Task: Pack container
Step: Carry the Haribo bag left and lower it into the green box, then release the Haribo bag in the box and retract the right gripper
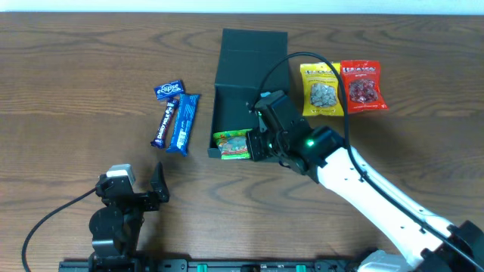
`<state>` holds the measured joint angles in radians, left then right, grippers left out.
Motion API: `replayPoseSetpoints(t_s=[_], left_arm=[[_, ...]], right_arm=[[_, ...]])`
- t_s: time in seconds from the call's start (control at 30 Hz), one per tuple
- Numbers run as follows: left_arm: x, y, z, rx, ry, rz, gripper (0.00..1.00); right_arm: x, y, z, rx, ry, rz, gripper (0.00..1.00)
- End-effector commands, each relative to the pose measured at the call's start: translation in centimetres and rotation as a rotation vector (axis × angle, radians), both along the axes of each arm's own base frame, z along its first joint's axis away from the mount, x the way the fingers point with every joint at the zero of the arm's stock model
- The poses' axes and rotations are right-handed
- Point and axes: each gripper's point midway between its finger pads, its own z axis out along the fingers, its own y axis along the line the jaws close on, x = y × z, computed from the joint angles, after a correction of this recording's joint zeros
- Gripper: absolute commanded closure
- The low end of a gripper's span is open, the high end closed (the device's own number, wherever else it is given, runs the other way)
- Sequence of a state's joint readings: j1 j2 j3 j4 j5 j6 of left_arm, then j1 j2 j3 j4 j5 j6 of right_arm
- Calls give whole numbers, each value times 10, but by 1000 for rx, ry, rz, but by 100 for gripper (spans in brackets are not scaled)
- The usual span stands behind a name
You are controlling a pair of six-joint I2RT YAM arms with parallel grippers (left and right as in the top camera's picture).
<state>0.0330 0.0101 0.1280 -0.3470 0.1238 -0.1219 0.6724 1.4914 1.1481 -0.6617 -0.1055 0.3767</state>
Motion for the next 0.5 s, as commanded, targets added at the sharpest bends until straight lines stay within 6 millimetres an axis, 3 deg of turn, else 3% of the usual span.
replayPoseSetpoints(t_s=[0.0,0.03,0.07,0.27,0.47], left_arm=[[0,1,-10,20,21,0,5],[0,1,-10,20,21,0,5],[0,1,-10,20,21,0,5],[0,1,-10,20,21,0,5],[0,1,-10,20,21,0,5]], right_arm=[[-6,12,23,9,-66,158,42],[-8,14,24,3,-85,211,31],[-11,17,25,0,-101,277,27],[-35,11,2,-107,-106,559,32],[-56,19,-19,-190,-122,801,23]])
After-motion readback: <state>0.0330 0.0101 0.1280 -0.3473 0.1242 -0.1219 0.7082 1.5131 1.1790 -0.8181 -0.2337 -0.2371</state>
